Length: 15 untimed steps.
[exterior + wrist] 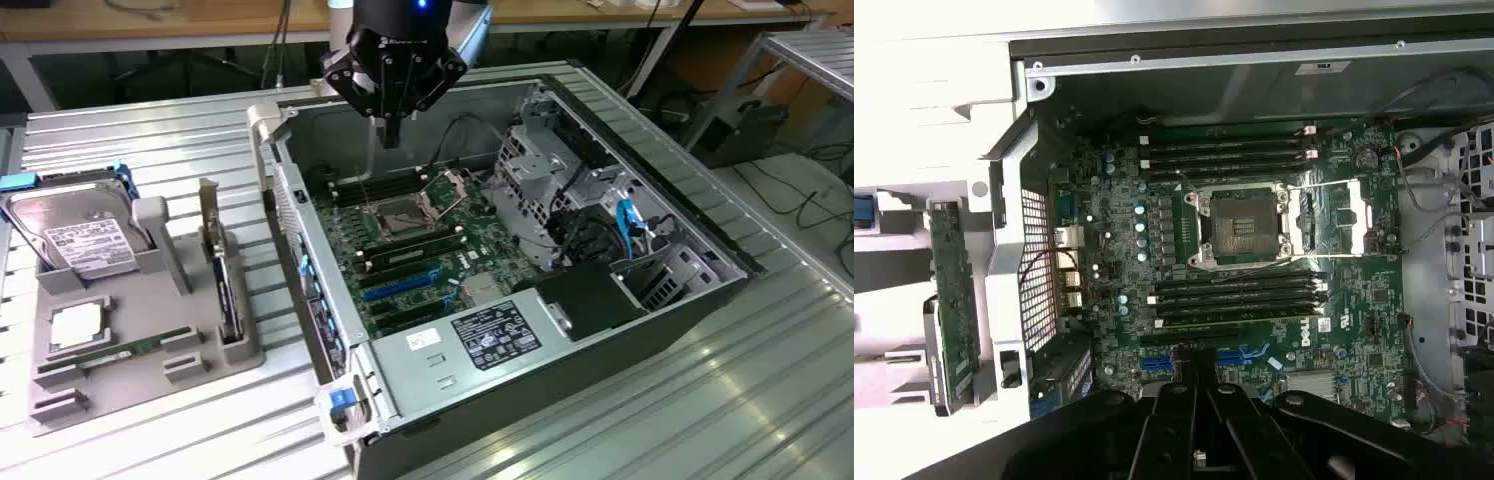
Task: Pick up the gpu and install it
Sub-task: 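Reach for the gpu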
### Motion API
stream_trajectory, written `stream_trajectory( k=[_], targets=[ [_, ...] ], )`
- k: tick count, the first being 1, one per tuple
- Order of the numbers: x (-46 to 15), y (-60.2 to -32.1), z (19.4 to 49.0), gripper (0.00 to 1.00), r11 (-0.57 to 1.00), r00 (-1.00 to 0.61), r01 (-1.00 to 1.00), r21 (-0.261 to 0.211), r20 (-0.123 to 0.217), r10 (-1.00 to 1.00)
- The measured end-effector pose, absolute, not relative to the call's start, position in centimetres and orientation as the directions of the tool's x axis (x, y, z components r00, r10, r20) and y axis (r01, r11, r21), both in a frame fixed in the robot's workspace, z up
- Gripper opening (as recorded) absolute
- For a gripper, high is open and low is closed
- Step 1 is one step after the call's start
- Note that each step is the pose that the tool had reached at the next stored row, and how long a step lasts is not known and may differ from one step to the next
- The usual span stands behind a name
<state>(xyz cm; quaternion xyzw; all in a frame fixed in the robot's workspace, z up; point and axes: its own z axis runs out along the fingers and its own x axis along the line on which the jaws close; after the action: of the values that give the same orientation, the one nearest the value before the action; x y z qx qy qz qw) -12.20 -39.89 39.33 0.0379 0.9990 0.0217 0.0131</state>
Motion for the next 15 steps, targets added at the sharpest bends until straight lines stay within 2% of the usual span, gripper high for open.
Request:
stream_trajectory(
  k=[10, 15],
  targets=[
    [-12.2, -39.9, 39.3, 0.11, 0.996, -0.997, 0.075, 0.044, -0.024, 0.076],
    [-14.2, -40.3, 39.3, 0.11, 0.996, -0.997, 0.075, 0.044, -0.026, 0.076]
  ],
)
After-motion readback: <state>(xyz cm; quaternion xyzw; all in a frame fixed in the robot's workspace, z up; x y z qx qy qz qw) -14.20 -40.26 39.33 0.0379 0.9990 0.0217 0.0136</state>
